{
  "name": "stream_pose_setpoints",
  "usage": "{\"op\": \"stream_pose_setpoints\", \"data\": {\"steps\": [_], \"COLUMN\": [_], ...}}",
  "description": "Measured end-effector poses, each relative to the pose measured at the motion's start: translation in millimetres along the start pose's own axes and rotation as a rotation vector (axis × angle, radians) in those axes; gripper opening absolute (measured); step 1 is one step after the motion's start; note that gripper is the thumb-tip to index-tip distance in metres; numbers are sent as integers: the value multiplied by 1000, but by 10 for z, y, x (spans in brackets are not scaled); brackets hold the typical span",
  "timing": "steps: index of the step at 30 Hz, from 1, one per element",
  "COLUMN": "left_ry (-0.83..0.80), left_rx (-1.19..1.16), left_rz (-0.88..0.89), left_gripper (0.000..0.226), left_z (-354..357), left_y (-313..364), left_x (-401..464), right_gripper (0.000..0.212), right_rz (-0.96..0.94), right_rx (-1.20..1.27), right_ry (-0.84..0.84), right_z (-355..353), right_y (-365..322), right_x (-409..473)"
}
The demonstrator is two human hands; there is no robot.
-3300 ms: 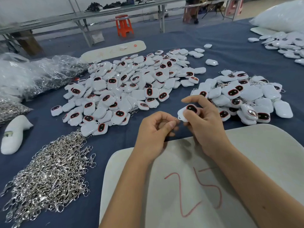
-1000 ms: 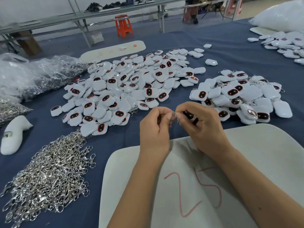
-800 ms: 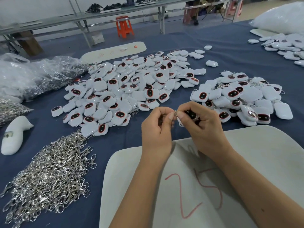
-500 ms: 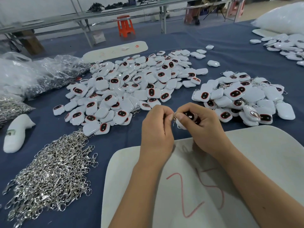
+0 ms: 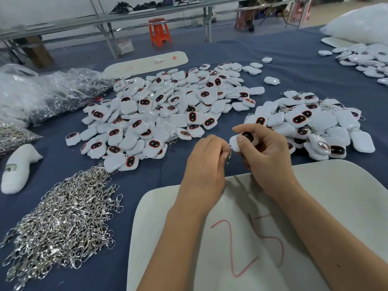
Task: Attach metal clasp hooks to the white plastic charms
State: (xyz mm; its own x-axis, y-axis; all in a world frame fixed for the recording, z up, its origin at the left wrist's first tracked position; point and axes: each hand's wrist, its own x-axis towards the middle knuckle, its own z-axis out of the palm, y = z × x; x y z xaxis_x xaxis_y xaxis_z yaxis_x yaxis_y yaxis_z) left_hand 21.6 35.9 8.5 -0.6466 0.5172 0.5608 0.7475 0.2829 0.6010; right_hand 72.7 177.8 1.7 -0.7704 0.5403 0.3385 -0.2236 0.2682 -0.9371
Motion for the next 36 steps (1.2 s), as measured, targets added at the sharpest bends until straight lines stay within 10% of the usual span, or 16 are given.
{"op": "stream_pose_setpoints", "data": {"steps": [36], "left_ry": [69], "left_rx": [164], "left_rz": [-104], "left_gripper": [8], "left_z": [156], "left_y": [101], "left_x": [-20], "right_gripper": [15], "right_rz": [20], "right_rx": [-214], "right_ry": [73], "right_z": [36], "right_y": [-45], "right_x": [-8]}}
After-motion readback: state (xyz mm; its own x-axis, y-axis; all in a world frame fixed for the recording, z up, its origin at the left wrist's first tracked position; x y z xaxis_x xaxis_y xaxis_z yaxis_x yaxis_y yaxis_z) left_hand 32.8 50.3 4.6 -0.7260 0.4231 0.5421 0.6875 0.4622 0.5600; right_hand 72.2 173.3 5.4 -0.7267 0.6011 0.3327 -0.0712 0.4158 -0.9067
